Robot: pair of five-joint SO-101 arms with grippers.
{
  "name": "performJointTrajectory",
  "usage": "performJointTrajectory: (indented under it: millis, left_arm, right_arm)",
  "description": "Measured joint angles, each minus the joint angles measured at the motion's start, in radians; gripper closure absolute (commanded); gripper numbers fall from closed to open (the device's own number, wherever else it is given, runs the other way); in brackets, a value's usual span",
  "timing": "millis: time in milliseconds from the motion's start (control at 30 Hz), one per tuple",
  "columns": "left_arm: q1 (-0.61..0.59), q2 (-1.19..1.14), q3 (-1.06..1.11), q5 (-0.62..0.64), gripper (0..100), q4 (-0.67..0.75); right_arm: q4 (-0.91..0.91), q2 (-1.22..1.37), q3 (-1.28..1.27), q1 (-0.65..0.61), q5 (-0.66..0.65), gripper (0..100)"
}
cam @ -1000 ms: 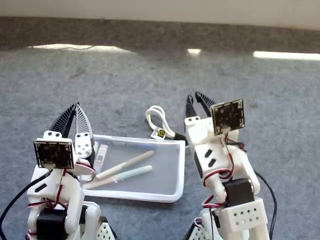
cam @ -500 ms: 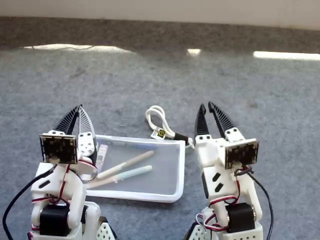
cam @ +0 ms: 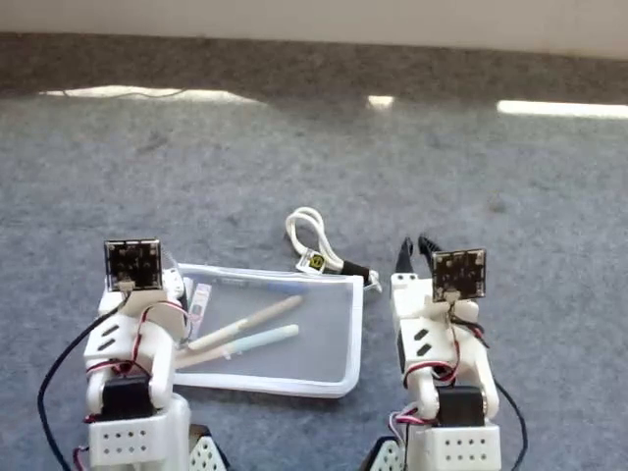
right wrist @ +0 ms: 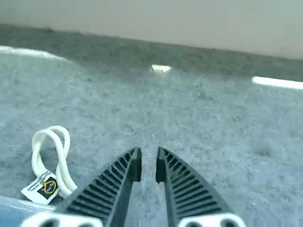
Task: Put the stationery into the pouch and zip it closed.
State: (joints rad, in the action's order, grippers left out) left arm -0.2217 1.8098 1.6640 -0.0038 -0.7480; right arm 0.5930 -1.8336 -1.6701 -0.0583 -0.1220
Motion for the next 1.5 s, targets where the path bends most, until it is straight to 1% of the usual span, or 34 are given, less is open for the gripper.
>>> performJointTrajectory:
  millis: [100, 267, 433, 733, 833, 1500]
  left_arm:
    - [-0.038, 0.008, 0.008, 0.000, 99, 0.031]
    - [-0.072, -0.003, 0.009, 0.000, 99, -0.031]
    - [-0.072, -0.003, 0.009, 0.000, 99, -0.169]
    - [-0.072, 0.002, 0.009, 0.000, 99, -0.479]
    - [-0.075, 0.009, 0.009, -0.002, 99, -0.548]
    - [-0.075, 0.009, 0.009, -0.002, 99, -0.569]
  right_arm:
    - [0.023, 0.002, 0.000, 0.009, 0.000, 94.7]
    - [0.137, 0.002, 0.000, 0.018, 0.000, 94.7]
    - [0.308, 0.002, 0.000, 0.015, 0.000, 94.7]
    - [0.608, 0.002, 0.000, 0.018, 0.000, 94.7]
    - [0.638, 0.002, 0.000, 0.018, 0.000, 94.7]
    - [0.649, 0.002, 0.000, 0.018, 0.000, 94.7]
